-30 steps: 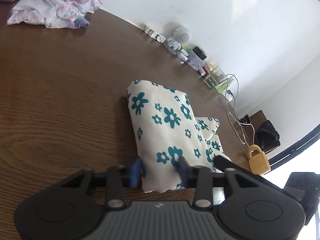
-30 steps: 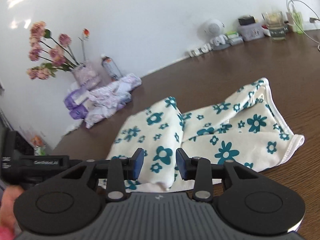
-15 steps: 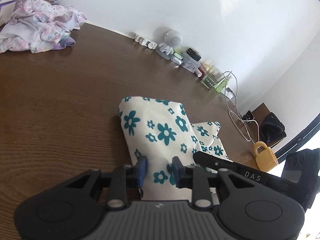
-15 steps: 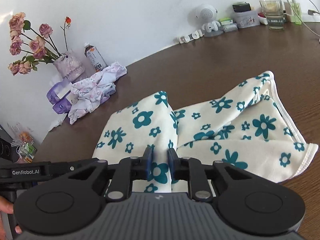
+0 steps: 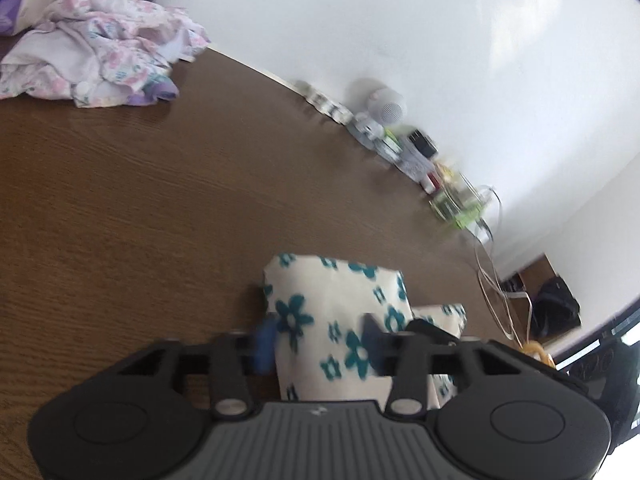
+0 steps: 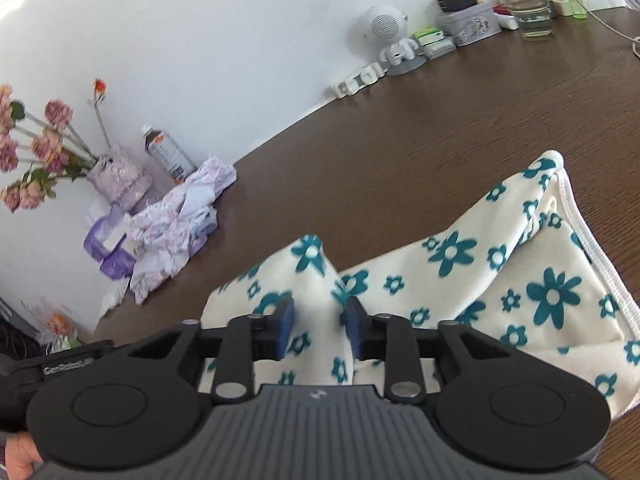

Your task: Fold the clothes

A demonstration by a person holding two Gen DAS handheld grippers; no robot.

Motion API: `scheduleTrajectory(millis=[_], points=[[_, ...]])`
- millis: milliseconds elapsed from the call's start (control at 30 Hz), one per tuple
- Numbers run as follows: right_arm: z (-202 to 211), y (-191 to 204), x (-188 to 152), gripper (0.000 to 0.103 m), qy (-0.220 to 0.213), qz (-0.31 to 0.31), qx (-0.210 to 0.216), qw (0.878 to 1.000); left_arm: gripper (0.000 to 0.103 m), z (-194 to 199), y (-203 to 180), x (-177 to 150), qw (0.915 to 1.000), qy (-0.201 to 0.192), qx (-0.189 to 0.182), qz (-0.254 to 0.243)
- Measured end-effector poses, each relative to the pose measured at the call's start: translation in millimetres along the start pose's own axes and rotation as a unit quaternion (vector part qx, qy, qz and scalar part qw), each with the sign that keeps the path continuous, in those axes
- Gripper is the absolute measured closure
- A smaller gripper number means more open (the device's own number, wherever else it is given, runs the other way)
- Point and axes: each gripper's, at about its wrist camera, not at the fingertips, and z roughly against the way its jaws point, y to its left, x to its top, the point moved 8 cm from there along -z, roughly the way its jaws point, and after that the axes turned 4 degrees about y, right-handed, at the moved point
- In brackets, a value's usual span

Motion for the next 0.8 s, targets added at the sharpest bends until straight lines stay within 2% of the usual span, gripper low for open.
scheduleTrajectory(millis=[67, 100, 133, 200, 233, 300, 367, 400, 433, 500, 533, 567, 600, 667, 700, 767, 800], points=[[-6.8, 1.9, 1.9, 0.071, -0.001, 0.003, -0.002, 1.000, 0.051, -6.0, -2.8, 4.4, 0.9997, -0.010, 0.011, -0.018], [-11.0, 3.9, 0.3, 0.078, 0.001, 0.008, -0.004, 1.000, 0.069, -10.8, -5.2, 3.9, 0.9996, -0.004, 0.011, -0.026], [-14.7, 7.2, -1.5, 0.079, 0.003, 0.020, -0.010, 1.000, 0.071, -15.6, -7.6, 3.3, 0.9994, 0.001, 0.011, -0.034], [-13.2, 11.1, -2.1, 0.079, -0.003, 0.040, -0.018, 0.999, 0.066, -14.0, -8.9, 5.4, 0.9993, -0.004, 0.012, -0.036], [-10.7, 11.7, -1.4, 0.077, -0.006, 0.043, -0.017, 0.999, 0.053, -13.4, -5.3, 7.8, 0.9996, -0.010, 0.013, -0.022], [-5.6, 5.6, 3.0, 0.072, -0.017, 0.021, -0.005, 1.000, 0.039, -12.2, 2.1, 12.7, 0.9996, -0.023, 0.015, 0.008], [-7.7, -1.8, 5.4, 0.072, -0.015, 0.001, -0.003, 1.000, 0.042, -19.3, 6.1, 16.1, 0.9993, -0.025, 0.027, 0.011], [-11.6, -2.6, 4.3, 0.074, -0.009, -0.001, -0.003, 1.000, 0.058, -25.1, 5.8, 16.2, 0.9997, -0.017, 0.017, 0.009], [-15.6, -2.9, 2.8, 0.080, -0.003, -0.002, -0.003, 1.000, 0.076, -30.9, 5.4, 16.2, 0.9999, -0.009, 0.007, 0.007], [-14.7, -1.4, 2.7, 0.080, -0.006, 0.002, -0.002, 1.000, 0.074, -30.3, 6.2, 18.7, 0.9998, -0.014, 0.002, 0.013], [-13.7, -0.6, 2.8, 0.079, -0.009, 0.005, -0.001, 1.000, 0.067, -30.0, 6.6, 20.0, 0.9997, -0.017, 0.000, 0.015], [-10.6, -1.5, 4.7, 0.078, -0.011, 0.000, 0.002, 1.000, 0.059, -29.6, 7.0, 21.2, 0.9996, -0.020, -0.003, 0.018], [-7.5, -3.4, 6.9, 0.074, -0.013, -0.007, 0.007, 1.000, 0.040, -29.2, 11.2, 22.5, 0.9993, -0.024, 0.001, 0.029], [-6.6, -7.3, 9.2, 0.072, -0.016, -0.017, 0.009, 1.000, 0.038, -30.9, 16.7, 25.4, 0.9989, -0.032, 0.006, 0.035], [-6.4, -9.3, 10.2, 0.072, -0.018, -0.023, 0.010, 1.000, 0.042, -32.5, 17.3, 26.6, 0.9990, -0.034, 0.003, 0.030], [-8.0, -9.8, 11.7, 0.073, -0.021, -0.026, 0.013, 0.999, 0.057, -35.8, 18.6, 29.2, 0.9991, -0.036, -0.001, 0.021], [-8.6, -9.6, 12.5, 0.074, -0.023, -0.027, 0.014, 0.999, 0.079, -39.5, 16.4, 28.4, 0.9995, -0.027, -0.012, 0.012]])
